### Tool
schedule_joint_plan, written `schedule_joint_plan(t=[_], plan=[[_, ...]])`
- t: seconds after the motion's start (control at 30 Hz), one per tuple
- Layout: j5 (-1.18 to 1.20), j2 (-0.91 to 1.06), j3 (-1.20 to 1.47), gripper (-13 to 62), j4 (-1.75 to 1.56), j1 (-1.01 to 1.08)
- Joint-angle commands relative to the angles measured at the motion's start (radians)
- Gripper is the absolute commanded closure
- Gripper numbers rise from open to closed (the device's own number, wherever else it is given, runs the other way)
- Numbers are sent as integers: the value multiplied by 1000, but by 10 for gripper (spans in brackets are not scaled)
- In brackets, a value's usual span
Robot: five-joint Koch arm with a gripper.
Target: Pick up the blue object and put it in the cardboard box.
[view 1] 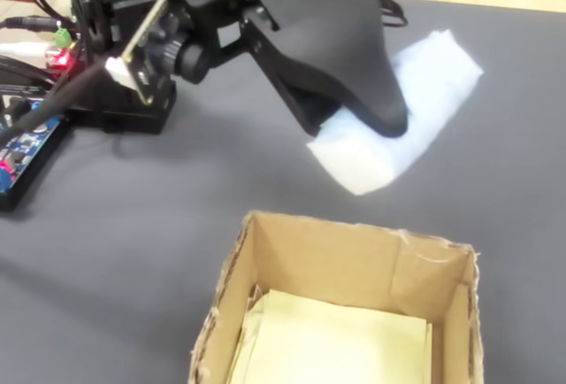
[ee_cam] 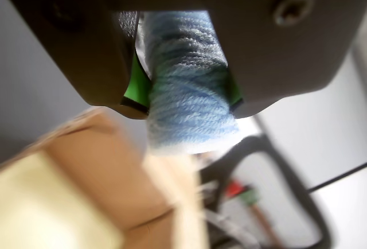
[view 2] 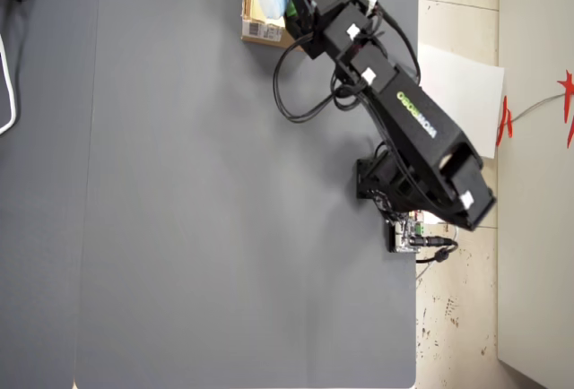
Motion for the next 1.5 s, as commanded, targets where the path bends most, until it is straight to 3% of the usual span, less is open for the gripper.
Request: schedule_joint_plan(t=[0.0, 0.17, 0.4, 0.87, 1.47], plan=[[6, 5, -57, 379, 3, 15], [9, -14, -48, 374, 31, 25], [51, -49, -77, 238, 67, 35], [75, -21, -91, 187, 67, 60], [193, 301, 81, 154, 63, -373]])
